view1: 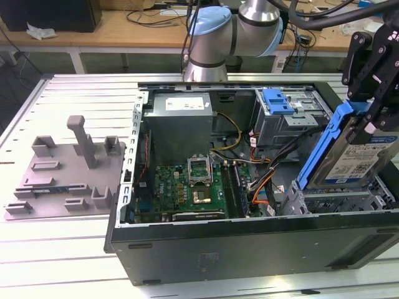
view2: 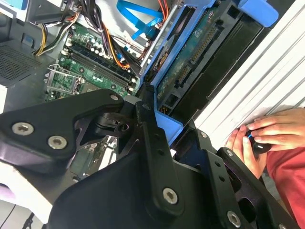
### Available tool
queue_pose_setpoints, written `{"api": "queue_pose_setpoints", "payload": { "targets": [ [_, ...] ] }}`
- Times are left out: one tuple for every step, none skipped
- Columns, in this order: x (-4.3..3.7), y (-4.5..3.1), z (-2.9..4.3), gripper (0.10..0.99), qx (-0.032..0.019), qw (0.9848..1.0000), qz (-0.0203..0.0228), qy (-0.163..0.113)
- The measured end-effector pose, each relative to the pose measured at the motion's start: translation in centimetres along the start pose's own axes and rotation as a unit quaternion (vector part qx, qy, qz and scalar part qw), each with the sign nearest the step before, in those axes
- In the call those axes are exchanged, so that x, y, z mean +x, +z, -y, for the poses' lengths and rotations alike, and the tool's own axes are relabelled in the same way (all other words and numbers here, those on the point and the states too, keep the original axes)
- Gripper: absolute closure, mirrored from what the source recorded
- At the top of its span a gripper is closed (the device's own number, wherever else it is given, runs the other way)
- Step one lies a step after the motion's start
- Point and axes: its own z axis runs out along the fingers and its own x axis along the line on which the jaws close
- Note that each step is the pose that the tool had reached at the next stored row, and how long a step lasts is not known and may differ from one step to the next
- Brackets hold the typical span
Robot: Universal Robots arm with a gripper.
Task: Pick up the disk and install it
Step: 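Insert the disk into the insertion slot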
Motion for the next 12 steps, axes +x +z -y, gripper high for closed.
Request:
{"api": "queue_pose_setpoints", "payload": {
  "targets": [
    [0.01, 0.03, 0.01, 0.718, 0.0000, 1.0000, 0.0000, 0.000],
    [0.01, 0.04, 0.02, 0.718, 0.0000, 1.0000, 0.0000, 0.000],
    [0.02, 0.07, 0.02, 0.718, 0.0000, 1.0000, 0.0000, 0.001],
    [0.02, 0.10, 0.03, 0.718, 0.0000, 1.0000, 0.0000, 0.001],
    [0.03, 0.13, 0.04, 0.718, 0.0000, 1.0000, 0.0000, 0.001],
    [0.03, 0.15, 0.05, 0.718, 0.0000, 1.0000, 0.0000, 0.001],
    [0.03, 0.17, 0.06, 0.718, 0.0000, 1.0000, 0.0000, 0.002],
    [0.04, 0.20, 0.07, 0.718, 0.0000, 1.0000, 0.0000, 0.002],
    [0.04, 0.22, 0.07, 0.718, 0.0001, 1.0000, 0.0000, 0.002],
    [0.04, 0.25, 0.08, 0.718, 0.0001, 1.0000, 0.0000, 0.002],
    [0.05, 0.28, 0.08, 0.718, 0.0001, 1.0000, 0.0000, 0.002],
    [0.05, 0.32, 0.10, 0.718, 0.0001, 1.0000, 0.0000, 0.002]
  ]
}}
